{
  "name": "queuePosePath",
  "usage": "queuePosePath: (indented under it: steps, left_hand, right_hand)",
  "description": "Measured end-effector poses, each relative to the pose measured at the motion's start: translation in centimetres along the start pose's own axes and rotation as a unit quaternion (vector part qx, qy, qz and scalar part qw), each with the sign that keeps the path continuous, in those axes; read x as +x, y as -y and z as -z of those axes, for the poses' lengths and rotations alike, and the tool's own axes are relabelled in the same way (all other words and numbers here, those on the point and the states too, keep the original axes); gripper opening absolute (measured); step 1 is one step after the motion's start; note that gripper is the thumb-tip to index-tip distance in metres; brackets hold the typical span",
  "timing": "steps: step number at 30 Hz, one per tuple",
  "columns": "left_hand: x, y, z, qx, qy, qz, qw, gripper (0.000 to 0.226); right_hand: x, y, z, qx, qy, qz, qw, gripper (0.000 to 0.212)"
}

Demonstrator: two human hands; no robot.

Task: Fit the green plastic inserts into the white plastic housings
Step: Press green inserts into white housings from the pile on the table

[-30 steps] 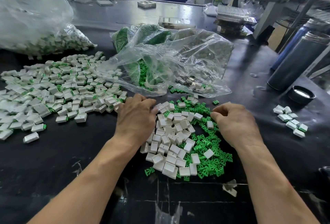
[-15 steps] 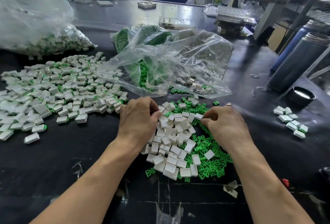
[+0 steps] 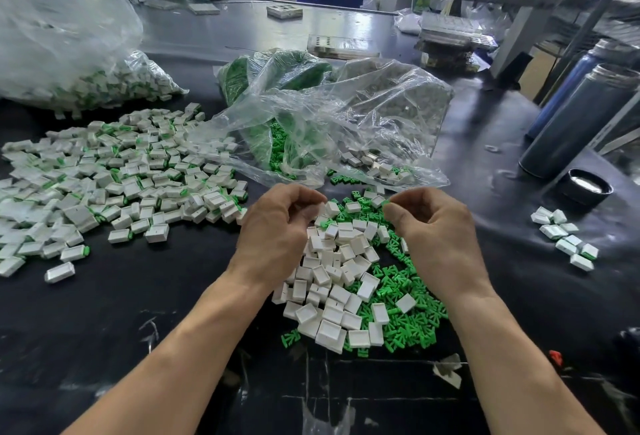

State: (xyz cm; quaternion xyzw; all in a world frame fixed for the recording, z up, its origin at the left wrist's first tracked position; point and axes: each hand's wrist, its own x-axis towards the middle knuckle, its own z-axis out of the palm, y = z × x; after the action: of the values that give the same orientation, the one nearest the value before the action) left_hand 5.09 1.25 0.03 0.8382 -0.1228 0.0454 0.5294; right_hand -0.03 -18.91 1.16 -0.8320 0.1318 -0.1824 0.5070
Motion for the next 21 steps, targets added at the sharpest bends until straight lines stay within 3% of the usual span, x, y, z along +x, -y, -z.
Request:
queuePosePath:
  steps: [2,5,21]
  left_hand:
    - [-0.4,-0.6,0.0,-0.096,0.028,0.010,0.995,0.014]
    - [-0.9,-1.1,-0.2,-0.179,0.065,0.015,0.982,0.015]
    - [-1.1,-1.1,-0.9,-0.214,0.073,0.000,0.974,0.028]
  right_hand:
    - [-0.6,0.5,-0.8,0.099,0.032,-0.001,0.995,0.006]
    - [-1.3,0.9,-2.0,0.155,0.071,0.021,0.985,0.013]
    - [-1.9,1.2,-2.8,0.216,0.062,0.047,0.973,0.016]
